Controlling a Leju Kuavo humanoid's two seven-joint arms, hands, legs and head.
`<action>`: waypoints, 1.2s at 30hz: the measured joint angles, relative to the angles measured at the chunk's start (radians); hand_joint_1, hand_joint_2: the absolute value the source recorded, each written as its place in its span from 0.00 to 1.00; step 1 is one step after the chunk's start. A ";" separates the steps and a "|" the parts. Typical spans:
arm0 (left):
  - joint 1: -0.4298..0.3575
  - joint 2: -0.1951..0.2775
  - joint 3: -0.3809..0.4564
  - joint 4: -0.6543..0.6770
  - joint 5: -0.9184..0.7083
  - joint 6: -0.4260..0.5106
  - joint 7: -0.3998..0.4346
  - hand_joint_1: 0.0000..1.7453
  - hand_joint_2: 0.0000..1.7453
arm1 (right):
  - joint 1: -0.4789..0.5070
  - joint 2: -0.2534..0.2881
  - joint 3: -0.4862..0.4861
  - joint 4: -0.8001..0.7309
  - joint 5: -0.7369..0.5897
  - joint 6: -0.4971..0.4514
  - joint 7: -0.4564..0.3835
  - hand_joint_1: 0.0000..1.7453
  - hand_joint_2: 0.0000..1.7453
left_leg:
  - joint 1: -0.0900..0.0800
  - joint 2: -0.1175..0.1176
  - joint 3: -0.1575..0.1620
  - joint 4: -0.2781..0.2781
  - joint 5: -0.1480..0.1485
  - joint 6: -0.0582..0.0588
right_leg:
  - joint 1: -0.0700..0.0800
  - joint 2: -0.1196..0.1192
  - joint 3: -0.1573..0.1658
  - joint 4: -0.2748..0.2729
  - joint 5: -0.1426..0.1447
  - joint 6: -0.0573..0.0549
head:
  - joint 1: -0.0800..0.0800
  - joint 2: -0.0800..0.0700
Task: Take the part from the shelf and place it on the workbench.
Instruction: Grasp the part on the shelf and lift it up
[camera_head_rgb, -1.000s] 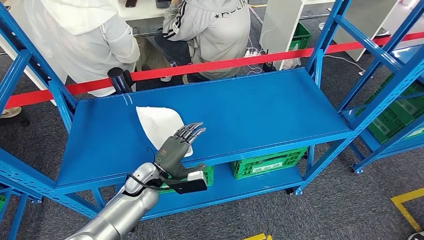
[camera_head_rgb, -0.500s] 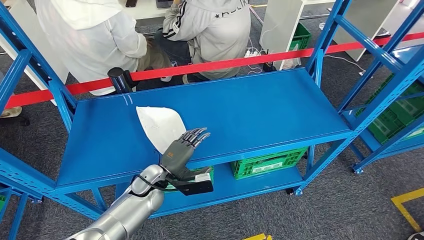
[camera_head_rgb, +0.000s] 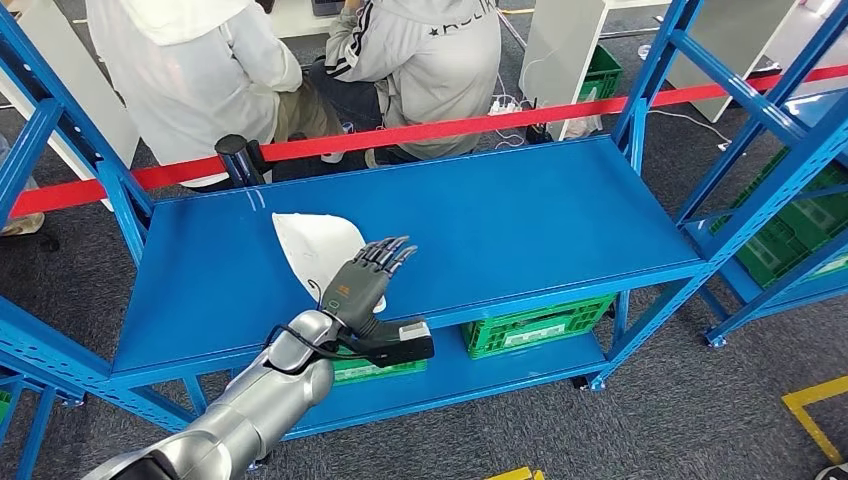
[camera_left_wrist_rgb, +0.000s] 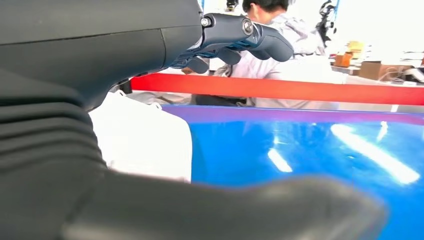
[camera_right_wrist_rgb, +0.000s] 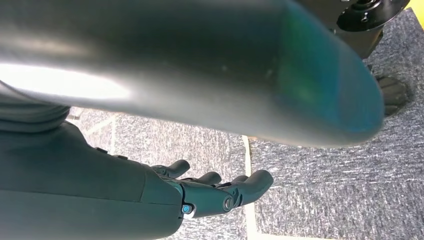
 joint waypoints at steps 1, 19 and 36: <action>-0.006 -0.002 0.000 0.005 -0.004 -0.001 0.011 0.00 1.00 | 0.000 0.000 0.000 0.000 0.001 0.001 -0.001 0.00 0.00 | 0.000 0.000 0.000 0.000 0.000 0.000 | 0.000 0.000 0.000 0.000 0.000 0.000 | 0.000 0.000; -0.032 -0.006 -0.007 0.059 -0.030 -0.011 0.076 0.00 1.00 | -0.004 0.000 0.000 0.000 0.010 0.001 0.002 0.00 0.00 | 0.000 0.000 0.000 0.000 0.000 0.000 | 0.000 0.000 0.000 0.000 0.000 0.000 | 0.000 0.000; -0.042 0.034 -0.024 0.100 -0.101 -0.043 0.135 0.00 1.00 | -0.005 0.000 0.000 0.000 0.017 0.004 0.003 0.00 0.00 | 0.000 0.000 0.000 0.000 0.000 0.000 | 0.000 0.000 0.001 0.000 0.000 0.000 | 0.000 0.000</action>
